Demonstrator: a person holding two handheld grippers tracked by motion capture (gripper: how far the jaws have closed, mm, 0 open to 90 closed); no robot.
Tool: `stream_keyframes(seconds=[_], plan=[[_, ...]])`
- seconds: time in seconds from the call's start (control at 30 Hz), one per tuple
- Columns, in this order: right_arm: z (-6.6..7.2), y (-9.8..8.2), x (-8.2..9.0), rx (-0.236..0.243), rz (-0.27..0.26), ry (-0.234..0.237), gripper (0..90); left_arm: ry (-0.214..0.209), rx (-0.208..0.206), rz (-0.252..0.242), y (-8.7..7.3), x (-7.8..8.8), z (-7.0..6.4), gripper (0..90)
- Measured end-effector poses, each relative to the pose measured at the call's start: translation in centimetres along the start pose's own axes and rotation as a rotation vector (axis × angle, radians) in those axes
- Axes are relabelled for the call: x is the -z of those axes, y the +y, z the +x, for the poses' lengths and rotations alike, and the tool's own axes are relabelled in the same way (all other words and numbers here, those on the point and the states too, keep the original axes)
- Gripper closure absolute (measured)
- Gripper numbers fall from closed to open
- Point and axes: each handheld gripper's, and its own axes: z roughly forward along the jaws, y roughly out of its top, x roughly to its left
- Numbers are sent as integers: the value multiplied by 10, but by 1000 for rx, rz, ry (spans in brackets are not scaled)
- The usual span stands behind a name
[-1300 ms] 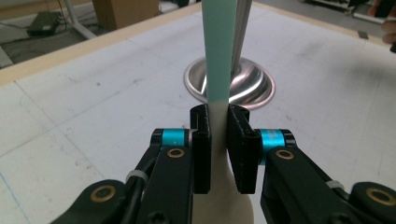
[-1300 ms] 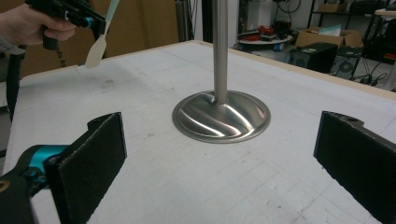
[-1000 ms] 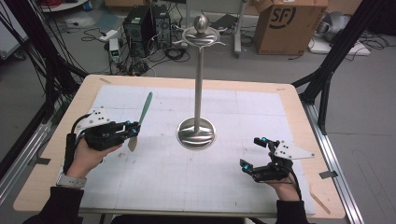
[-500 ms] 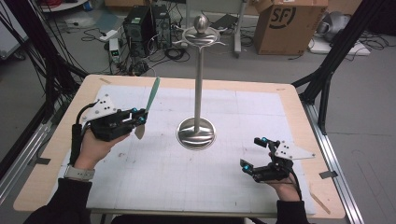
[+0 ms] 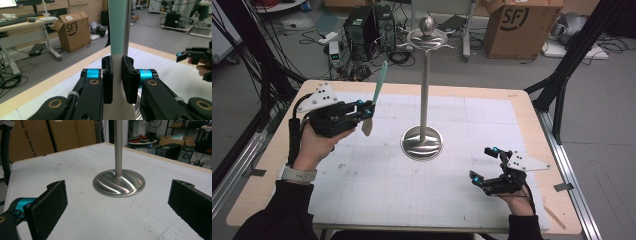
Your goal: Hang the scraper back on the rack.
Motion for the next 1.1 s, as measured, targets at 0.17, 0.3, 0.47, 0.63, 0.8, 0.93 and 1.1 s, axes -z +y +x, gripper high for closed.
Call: stream_keyframes(seconds=[0.17, 0.3, 0.47, 0.63, 0.8, 0.93, 1.1], plan=[[0, 0, 0, -1, -1, 0, 14, -3, -23, -9, 12, -1, -4, 803], [1, 0, -2, -1, 6, 6, 14, -15, -34, -12, 21, -3, -7, 802], [1, 0, -2, 3, 5, 9, 14, -13, -37, -18, 29, -5, -6, 802], [0, 0, -1, -2, 0, 7, 14, -12, -32, -18, 33, -8, -3, 802], [0, 0, -2, 1, 4, 5, 14, -11, -33, -12, 36, -10, -1, 802], [0, 0, -1, -3, 0, 7, 14, -13, -35, -13, 37, -11, -1, 802], [-1, 0, -1, -1, 0, 7, 14, -34, -23, -31, 38, -12, 0, 802]])
